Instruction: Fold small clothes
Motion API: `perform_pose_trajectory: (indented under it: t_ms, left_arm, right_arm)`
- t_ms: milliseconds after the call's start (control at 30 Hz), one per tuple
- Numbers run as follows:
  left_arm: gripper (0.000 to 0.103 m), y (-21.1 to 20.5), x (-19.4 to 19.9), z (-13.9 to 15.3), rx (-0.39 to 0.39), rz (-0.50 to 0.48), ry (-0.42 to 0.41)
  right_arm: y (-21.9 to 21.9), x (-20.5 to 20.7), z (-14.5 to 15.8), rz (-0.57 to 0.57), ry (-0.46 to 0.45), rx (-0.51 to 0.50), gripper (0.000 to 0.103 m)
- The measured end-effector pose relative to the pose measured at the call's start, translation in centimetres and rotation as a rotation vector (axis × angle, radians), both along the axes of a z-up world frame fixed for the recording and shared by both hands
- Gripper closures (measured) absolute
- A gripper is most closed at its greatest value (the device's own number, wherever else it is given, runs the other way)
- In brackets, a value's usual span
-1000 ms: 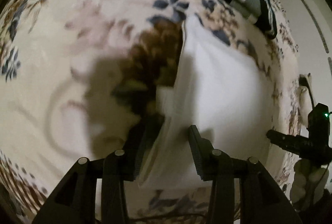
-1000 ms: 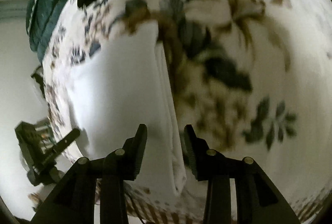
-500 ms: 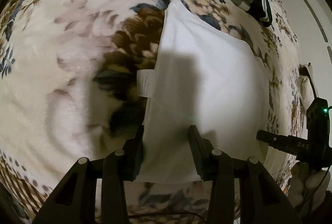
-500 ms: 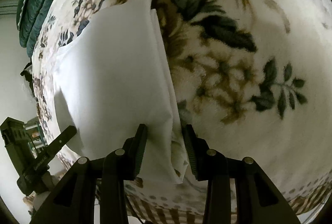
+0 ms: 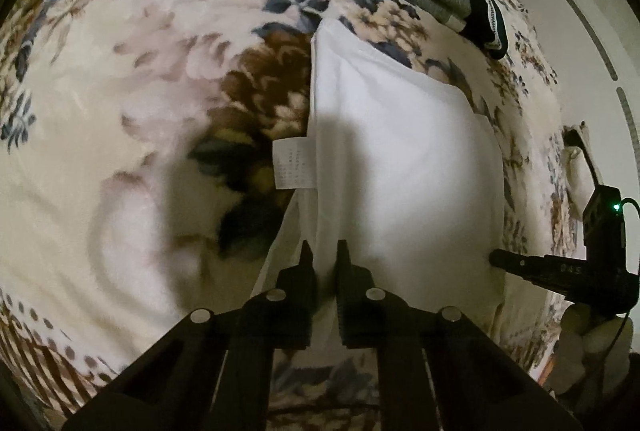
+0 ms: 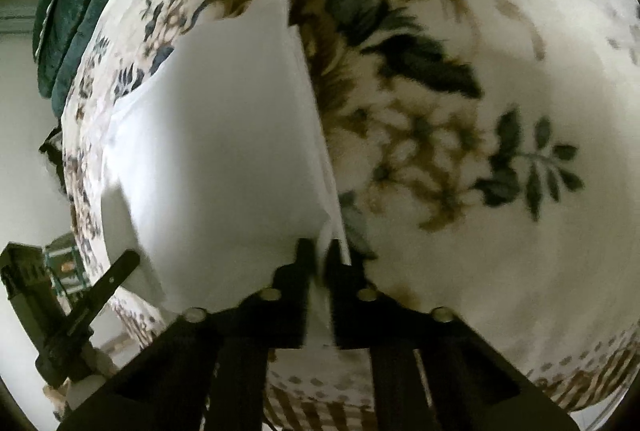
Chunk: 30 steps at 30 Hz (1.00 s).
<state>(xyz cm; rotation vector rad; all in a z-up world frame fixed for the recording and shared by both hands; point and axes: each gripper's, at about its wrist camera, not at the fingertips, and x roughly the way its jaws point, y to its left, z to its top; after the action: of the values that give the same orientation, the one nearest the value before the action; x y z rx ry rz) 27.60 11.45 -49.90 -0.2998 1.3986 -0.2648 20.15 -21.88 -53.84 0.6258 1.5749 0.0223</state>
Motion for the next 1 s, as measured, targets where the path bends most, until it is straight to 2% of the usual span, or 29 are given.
perform_pose_trajectory:
  t_ms: [67, 200, 267, 300, 333, 367, 533, 600, 633, 667, 700, 733, 900, 933, 967, 1000]
  left_arm:
    - [0.096, 0.3, 0.2, -0.1, -0.016, -0.008, 0.015]
    - [0.09, 1.4, 1.7, 0.5, -0.101, -0.017, 0.072]
    - [0.076, 2.1, 2.9, 1.1, -0.129, -0.003, 0.045]
    - [0.073, 2.4, 3.7, 1.3, -0.139, 0.007, 0.026]
    - [0.064, 2.6, 5.0, 1.2, -0.162, 0.022, 0.011]
    - [0.06, 2.7, 5.9, 0.9, -0.178, 0.031, 0.004]
    - [0.061, 2.2, 11.9, -2.2, -0.273, 0.073, 0.024]
    - [0.063, 1.4, 13.1, -2.5, -0.272, 0.066, 0.009]
    - [0.073, 1.0, 13.4, -2.6, -0.272, 0.056, -0.008]
    - [0.099, 0.7, 13.5, -2.6, -0.255, 0.047, -0.018]
    - [0.099, 0.5, 13.7, -2.6, -0.253, 0.042, -0.021]
    - [0.099, 0.6, 13.8, -2.6, -0.257, 0.048, -0.026]
    - [0.097, 1.9, 13.7, -3.4, -0.289, 0.083, 0.002]
    - [0.096, 2.2, 13.6, -3.6, -0.315, 0.083, 0.031]
    - [0.09, 2.5, 13.4, -3.6, -0.34, 0.082, 0.052]
    - [0.086, 2.9, 13.1, -3.4, -0.359, 0.079, 0.072]
  right_arm:
    - [-0.1, -0.1, 0.0, -0.009, 0.008, 0.009, 0.101]
    - [-0.5, 0.9, 0.3, 0.015, 0.034, 0.057, 0.099]
    - [-1.3, 1.6, 0.5, -0.022, 0.025, 0.097, 0.088]
    - [-2.0, 2.2, 0.6, -0.046, 0.003, 0.102, 0.077]
    - [-2.5, 2.8, 0.5, -0.061, -0.009, 0.102, 0.07]
    - [-3.0, 3.4, 0.3, -0.081, -0.013, 0.102, 0.07]
    - [-5.6, 7.4, -2.1, -0.237, -0.044, 0.202, 0.063]
    - [-6.0, 8.9, -2.9, -0.265, -0.056, 0.232, 0.063]
    - [-6.0, 9.8, -3.1, -0.271, -0.081, 0.259, 0.063]
    - [-5.9, 10.4, -3.1, -0.271, -0.098, 0.274, 0.063]
    - [-5.8, 10.8, -3.0, -0.273, -0.113, 0.273, 0.07]
    - [-5.5, 10.9, -2.7, -0.272, -0.13, 0.261, 0.099]
    - [-4.7, 12.2, -1.8, -0.224, -0.149, 0.181, 0.1]
    - [-4.7, 12.2, -2.0, -0.216, -0.139, 0.182, 0.098]
    - [-4.6, 12.1, -2.1, -0.213, -0.12, 0.189, 0.097]
    - [-4.8, 11.6, -2.5, -0.207, -0.086, 0.223, 0.08]
